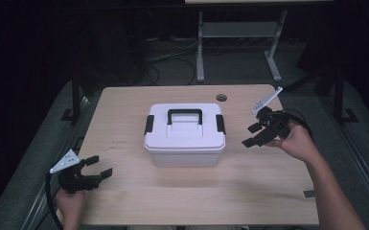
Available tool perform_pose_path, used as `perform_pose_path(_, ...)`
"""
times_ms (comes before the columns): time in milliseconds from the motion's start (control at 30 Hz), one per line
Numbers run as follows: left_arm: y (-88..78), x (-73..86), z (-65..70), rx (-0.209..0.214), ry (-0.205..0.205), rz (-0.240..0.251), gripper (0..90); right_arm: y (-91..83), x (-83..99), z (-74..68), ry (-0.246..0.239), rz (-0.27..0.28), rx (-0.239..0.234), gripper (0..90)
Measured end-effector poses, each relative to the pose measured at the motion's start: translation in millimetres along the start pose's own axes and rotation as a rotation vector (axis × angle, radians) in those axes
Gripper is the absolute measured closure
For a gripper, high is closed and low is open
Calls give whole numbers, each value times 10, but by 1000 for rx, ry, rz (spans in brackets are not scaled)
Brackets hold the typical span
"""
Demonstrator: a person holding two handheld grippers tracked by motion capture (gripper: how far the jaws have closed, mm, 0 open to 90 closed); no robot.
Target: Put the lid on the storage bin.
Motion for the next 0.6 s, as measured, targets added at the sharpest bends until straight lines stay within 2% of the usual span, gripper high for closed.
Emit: perform_pose_path(600,11,-9,26,4,8,-4,145,45,293,-1,45,10,0,280)
Point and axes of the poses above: each handheld gripper's, and its own axes: y roughly forward along the jaws, x roughly out of its underside, z roughly to its right, the point moved 2 cm from there along y, roughly forward along the jaws, and after that the axes turned 3 degrees about z, right-handed, at the moved point
